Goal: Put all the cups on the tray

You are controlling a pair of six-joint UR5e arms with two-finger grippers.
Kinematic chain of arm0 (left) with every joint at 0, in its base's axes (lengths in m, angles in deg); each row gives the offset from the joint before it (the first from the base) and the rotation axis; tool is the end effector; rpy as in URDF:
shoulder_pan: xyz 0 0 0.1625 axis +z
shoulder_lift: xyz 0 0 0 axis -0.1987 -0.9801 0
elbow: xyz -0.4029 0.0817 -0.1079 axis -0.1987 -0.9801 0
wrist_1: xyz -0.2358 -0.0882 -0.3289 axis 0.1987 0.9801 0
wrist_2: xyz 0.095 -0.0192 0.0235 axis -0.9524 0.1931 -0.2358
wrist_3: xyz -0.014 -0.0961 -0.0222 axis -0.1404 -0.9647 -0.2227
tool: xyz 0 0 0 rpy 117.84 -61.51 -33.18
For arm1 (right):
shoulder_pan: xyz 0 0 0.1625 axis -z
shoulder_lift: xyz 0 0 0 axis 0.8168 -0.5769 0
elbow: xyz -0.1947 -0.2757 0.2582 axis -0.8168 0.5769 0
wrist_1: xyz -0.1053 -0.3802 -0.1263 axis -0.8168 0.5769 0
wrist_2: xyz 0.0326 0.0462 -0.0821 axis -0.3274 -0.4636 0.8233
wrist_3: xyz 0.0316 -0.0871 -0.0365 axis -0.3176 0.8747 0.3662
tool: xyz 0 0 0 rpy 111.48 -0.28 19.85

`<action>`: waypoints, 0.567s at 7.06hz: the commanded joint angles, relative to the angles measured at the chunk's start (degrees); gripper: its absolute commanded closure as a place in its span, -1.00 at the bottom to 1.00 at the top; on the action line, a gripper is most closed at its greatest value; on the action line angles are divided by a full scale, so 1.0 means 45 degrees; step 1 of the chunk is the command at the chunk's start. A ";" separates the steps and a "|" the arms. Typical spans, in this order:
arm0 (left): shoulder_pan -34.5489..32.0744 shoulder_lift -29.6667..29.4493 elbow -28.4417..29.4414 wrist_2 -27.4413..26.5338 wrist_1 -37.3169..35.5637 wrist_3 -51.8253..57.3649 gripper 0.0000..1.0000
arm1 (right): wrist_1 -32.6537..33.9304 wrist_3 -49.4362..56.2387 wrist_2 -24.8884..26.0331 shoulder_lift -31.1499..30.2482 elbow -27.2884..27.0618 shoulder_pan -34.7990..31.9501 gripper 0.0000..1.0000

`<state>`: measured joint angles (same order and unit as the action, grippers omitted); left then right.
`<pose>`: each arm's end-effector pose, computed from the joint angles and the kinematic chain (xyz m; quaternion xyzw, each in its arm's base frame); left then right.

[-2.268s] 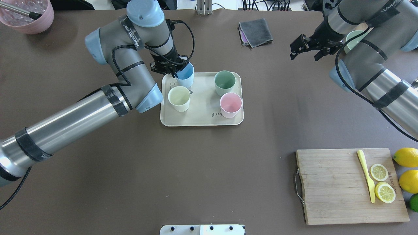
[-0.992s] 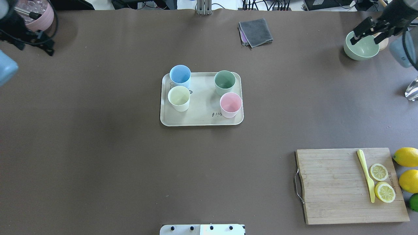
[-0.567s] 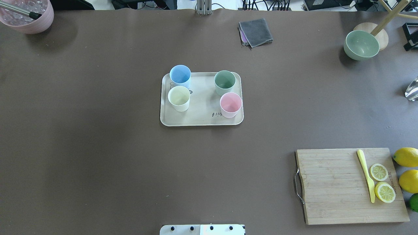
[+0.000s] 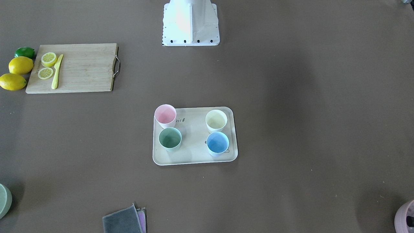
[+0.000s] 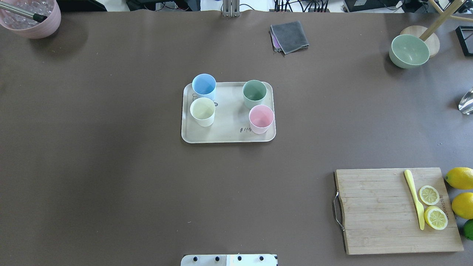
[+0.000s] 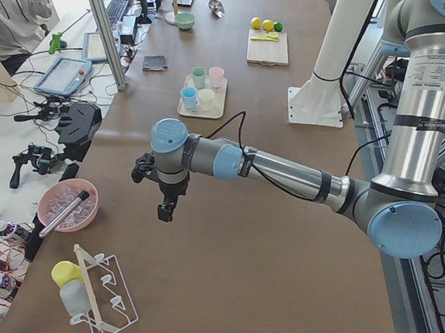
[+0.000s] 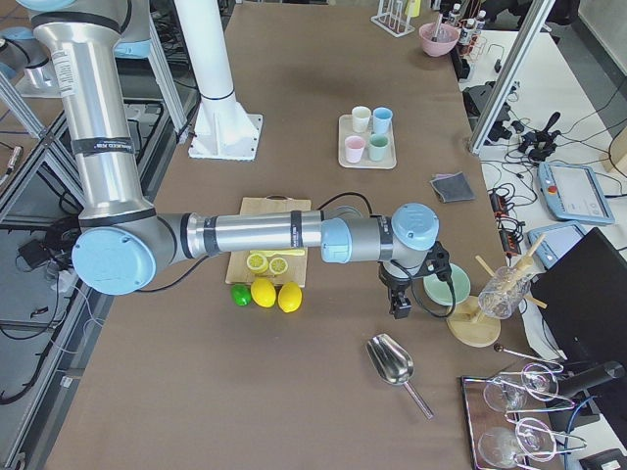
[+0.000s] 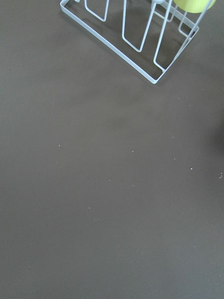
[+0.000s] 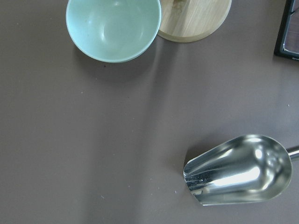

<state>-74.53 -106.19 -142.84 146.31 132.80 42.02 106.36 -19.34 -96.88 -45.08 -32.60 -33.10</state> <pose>-0.0298 -0.5069 0.5635 0.0613 0.3669 0.0779 0.9249 0.0398 -0.5532 0.5983 0.0667 -0.3958 -0.1019 0.9102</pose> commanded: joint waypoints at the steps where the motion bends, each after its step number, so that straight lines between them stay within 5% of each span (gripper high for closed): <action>1: -0.0012 0.0094 -0.0097 -0.0037 0.0014 -0.0298 -0.96 | 0.0573 -0.0012 0.0008 -0.0496 -0.0660 -0.0026 -1.00; 4: 0.0027 0.0425 0.0001 0.0021 0.0033 -0.0298 -0.96 | 0.0851 -0.0148 -0.0108 -0.0553 -0.1203 -0.0045 -1.00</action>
<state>-74.45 -104.92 -142.84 146.26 132.63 40.65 109.92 -19.70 -97.13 -47.23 -36.36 -33.27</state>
